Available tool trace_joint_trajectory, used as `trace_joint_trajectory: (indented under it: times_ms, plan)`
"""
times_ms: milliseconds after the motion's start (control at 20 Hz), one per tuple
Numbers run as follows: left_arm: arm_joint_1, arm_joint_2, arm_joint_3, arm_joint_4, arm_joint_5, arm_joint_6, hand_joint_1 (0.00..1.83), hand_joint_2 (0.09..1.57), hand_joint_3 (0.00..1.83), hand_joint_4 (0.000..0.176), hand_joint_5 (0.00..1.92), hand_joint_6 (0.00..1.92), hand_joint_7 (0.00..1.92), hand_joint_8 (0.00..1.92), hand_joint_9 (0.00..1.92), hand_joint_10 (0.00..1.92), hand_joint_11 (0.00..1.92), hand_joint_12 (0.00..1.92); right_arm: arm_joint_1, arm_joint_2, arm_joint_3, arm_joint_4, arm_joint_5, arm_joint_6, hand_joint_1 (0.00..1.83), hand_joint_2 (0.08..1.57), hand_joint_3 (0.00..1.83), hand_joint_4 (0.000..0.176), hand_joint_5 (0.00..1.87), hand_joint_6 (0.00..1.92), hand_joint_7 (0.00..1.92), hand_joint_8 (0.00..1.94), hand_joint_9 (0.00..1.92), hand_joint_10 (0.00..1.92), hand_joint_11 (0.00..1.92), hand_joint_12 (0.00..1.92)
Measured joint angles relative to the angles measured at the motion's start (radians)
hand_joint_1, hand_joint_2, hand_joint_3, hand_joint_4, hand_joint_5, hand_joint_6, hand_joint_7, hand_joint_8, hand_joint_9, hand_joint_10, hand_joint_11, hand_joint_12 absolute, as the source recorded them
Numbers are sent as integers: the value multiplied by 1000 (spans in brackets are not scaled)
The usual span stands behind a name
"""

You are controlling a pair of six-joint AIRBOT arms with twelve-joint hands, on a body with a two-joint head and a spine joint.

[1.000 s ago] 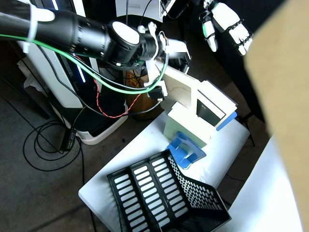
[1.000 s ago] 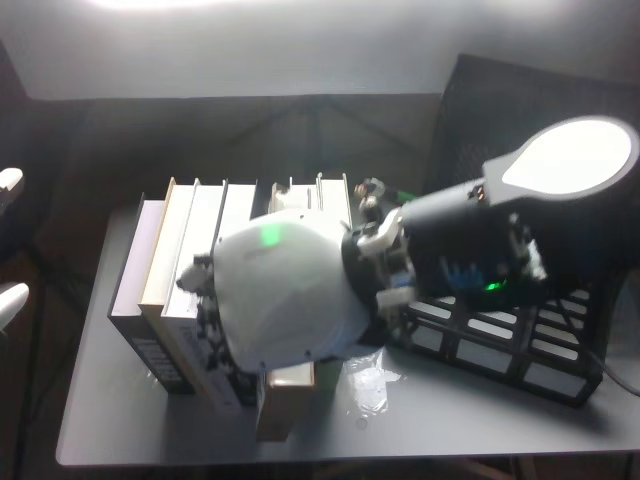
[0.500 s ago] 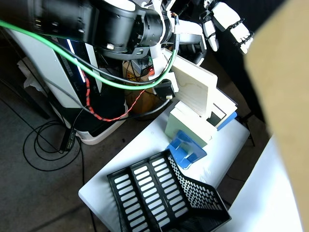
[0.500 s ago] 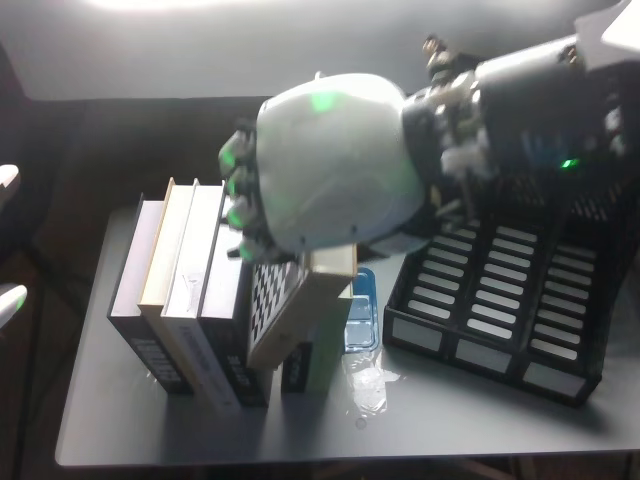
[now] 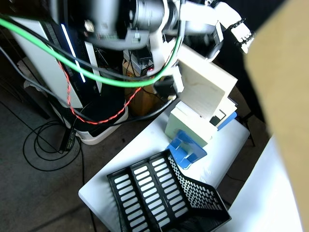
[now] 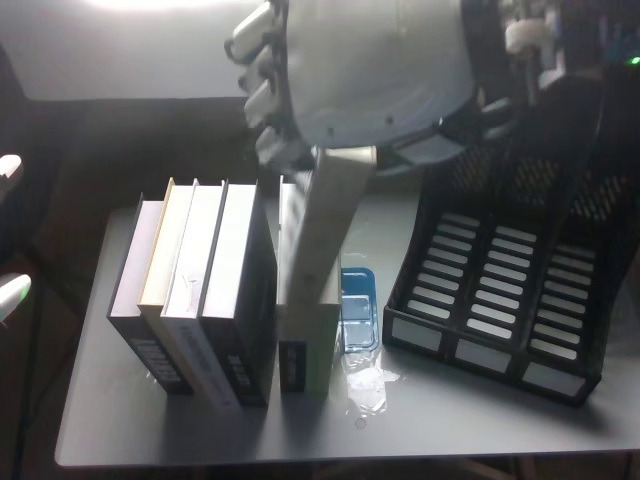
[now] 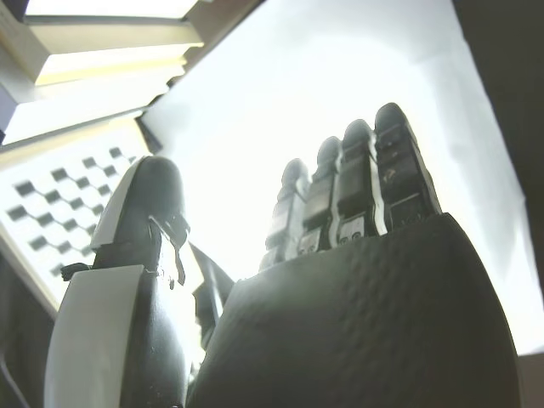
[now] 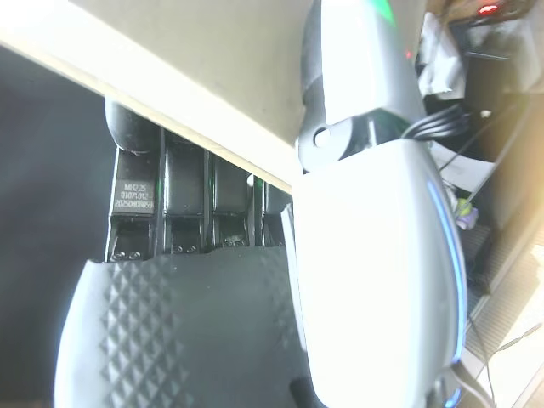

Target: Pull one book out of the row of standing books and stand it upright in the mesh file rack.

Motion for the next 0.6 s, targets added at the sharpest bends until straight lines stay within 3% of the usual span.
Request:
trace_joint_trajectory:
  times_ms: [50,100,150,250,300,350,400,500,550,600]
  plan:
    - [0,0,0,1,0,0,560,1393,4,64,0,0,0,0,0,0,0,0,2,6,-3,-3,3,3,1340,1202,6,0,923,1141,745,1308,638,1470,411,1690]
    - [0,0,0,-1,0,0,558,1392,3,69,0,0,0,0,0,0,0,0,2,10,-5,-9,4,9,1250,1188,0,0,1007,953,694,1437,551,1414,368,1863]
    - [0,0,1,0,0,0,559,1390,2,67,0,0,0,0,0,0,0,0,3,10,-5,-19,7,18,1339,1174,0,0,980,809,813,1371,692,1496,492,1909]
    - [0,0,3,3,0,-3,536,1393,3,90,0,0,0,0,0,0,0,0,10,10,-6,-47,15,38,1362,1167,0,0,982,761,847,1346,731,1508,535,1921]
    - [0,-1,5,1,0,-3,534,1394,3,87,0,0,0,0,0,0,0,0,14,16,-9,-48,16,42,1230,1192,14,0,901,988,790,1470,683,1504,561,1910]
    - [0,-1,8,1,2,-3,532,1392,2,79,0,0,0,0,0,0,0,0,17,25,-10,-48,20,44,1200,1206,15,0,868,1061,765,1516,666,1515,554,1919]
    - [-6,-2,11,-1,4,-3,545,1389,0,69,0,0,0,0,0,0,0,0,25,35,-11,-53,21,66,1157,1244,0,0,830,1230,688,1509,484,1555,278,1921]
    - [-10,-3,15,-2,6,-3,564,1384,0,69,0,0,0,0,0,0,0,0,38,51,2,-71,20,113,1173,1227,0,0,863,1236,712,1414,490,1484,266,1921]
    - [-18,-6,15,0,11,-3,592,1372,0,67,0,0,0,0,0,0,0,0,39,64,3,-71,14,118,1163,1232,0,0,796,1263,765,1441,598,1556,393,1921]
    - [-19,-10,15,3,13,-5,588,1369,0,74,0,0,0,0,0,0,0,0,39,74,4,-77,5,125,1296,1230,13,0,792,1282,756,1428,604,1586,454,1921]
